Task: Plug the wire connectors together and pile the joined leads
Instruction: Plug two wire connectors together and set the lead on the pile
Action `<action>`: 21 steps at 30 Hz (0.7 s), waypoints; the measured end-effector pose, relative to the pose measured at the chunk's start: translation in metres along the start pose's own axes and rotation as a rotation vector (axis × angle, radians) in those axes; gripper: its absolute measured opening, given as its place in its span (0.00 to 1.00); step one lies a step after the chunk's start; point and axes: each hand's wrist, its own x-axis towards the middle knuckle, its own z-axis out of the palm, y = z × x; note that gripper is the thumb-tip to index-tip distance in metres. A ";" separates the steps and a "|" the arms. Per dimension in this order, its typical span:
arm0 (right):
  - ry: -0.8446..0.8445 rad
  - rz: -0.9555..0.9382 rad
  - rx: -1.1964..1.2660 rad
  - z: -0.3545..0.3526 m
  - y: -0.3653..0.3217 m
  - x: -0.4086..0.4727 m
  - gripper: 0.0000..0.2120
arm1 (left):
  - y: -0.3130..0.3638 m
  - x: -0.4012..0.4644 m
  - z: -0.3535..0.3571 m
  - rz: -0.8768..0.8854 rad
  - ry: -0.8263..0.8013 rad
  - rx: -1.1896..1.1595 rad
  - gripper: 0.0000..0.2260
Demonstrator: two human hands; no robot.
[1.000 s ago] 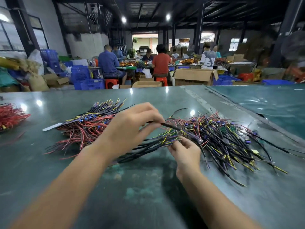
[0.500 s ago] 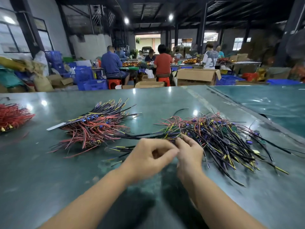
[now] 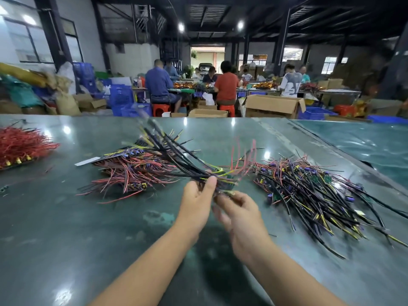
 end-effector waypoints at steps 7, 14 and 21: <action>0.027 -0.151 -1.158 -0.010 -0.012 0.000 0.12 | 0.000 0.008 -0.031 -0.066 -0.128 -0.140 0.04; 0.241 -0.612 -1.218 -0.025 -0.034 0.013 0.13 | 0.004 0.010 -0.036 -0.015 -0.201 -0.159 0.07; -0.323 -0.470 -1.136 -0.021 -0.027 0.010 0.12 | 0.007 -0.001 -0.035 0.060 -0.332 0.066 0.09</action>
